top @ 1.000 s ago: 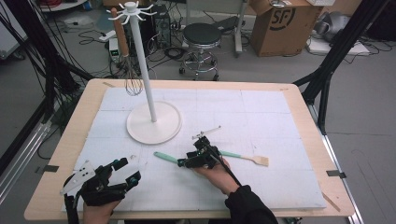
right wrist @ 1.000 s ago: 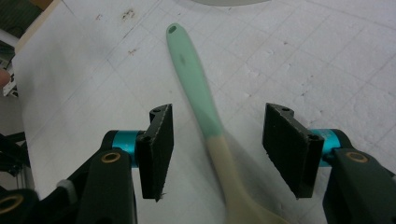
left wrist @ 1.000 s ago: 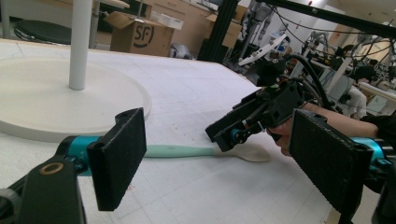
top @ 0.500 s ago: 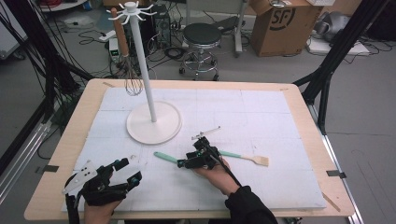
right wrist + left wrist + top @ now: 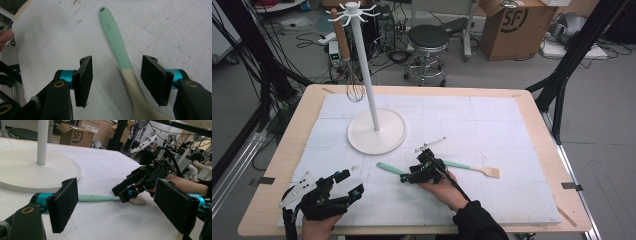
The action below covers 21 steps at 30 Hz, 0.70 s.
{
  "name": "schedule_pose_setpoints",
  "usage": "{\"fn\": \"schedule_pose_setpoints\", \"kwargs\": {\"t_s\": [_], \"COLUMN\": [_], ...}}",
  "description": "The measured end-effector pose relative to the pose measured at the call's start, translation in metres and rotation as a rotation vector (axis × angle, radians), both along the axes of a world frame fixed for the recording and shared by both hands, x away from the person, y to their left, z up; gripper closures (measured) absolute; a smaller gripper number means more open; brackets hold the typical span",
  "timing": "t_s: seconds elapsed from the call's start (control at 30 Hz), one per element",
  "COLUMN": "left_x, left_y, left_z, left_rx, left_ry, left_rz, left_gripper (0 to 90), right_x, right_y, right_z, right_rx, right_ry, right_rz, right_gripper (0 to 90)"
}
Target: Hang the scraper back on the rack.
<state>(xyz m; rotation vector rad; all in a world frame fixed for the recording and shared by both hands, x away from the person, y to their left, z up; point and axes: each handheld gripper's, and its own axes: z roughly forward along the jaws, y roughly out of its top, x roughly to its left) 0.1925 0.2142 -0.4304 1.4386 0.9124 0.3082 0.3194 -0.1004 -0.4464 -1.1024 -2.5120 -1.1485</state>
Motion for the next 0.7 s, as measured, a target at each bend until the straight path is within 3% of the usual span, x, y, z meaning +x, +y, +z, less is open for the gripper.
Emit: {"fn": "schedule_pose_setpoints", "kwargs": {"t_s": [0.2, 0.4, 0.7], "left_x": [0.0004, 0.0001, 0.0001], "left_y": [-0.0003, -0.0006, -0.0004], "left_z": [-0.0005, -0.0005, -0.0004], "left_rx": [0.003, -0.004, -0.005], "left_ry": [0.003, 0.004, 0.004], "left_rz": [0.0, -0.001, -0.002], "left_gripper": [20.1, 20.1, 20.1], "right_x": [-0.0022, -0.0053, -0.0055], "right_y": [0.0011, 0.0037, 0.0038], "right_z": [-0.0003, 0.0001, 0.0], "right_rx": [-0.007, -0.065, -0.073], "right_ry": [-0.012, -0.075, -0.082], "right_rz": [0.011, 0.02, 0.021], "right_gripper": [44.3, 53.7, 54.1]}}
